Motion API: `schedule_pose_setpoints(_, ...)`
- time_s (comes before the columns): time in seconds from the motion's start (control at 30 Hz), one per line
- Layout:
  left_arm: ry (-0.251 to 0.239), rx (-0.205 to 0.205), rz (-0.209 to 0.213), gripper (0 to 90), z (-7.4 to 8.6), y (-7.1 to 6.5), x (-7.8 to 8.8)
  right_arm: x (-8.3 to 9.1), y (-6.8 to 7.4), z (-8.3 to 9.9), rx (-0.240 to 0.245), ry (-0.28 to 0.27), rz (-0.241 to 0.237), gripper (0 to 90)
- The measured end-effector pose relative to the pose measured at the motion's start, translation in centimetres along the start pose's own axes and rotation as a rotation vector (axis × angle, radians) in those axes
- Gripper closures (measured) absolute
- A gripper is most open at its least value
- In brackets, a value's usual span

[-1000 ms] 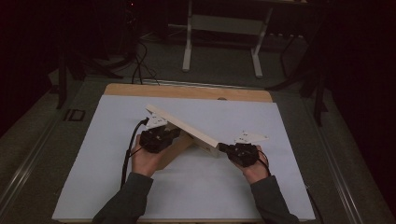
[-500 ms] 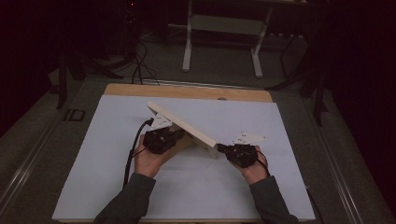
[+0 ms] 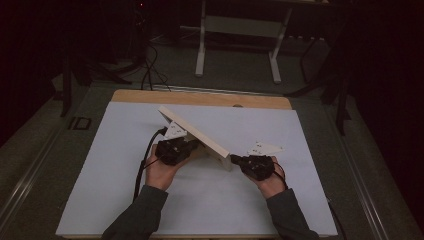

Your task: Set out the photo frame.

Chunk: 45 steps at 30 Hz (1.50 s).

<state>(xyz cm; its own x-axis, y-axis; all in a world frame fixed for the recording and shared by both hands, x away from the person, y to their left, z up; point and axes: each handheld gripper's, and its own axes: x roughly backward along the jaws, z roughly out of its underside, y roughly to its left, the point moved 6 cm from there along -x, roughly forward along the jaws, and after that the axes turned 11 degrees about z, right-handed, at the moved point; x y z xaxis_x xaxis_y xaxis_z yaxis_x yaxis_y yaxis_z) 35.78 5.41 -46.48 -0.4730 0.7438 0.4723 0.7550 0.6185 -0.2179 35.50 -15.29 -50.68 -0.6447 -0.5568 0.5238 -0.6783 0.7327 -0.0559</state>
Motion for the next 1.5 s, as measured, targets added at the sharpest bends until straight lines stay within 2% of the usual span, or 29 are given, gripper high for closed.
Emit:
schedule_pose_setpoints(0.9, 0.001, 0.011, 0.004, 90.0, 0.0, 0.8, -0.6, 0.0, 1.1, -0.4, 0.03, -0.006, -0.028, 90.0)
schedule_pose_setpoints(1.5, 0.015, 0.008, -0.002, 90.0, 0.1, 1.6, -0.4, -0.3, 3.1, -0.6, 0.073, -0.006, -0.084, 90.0)
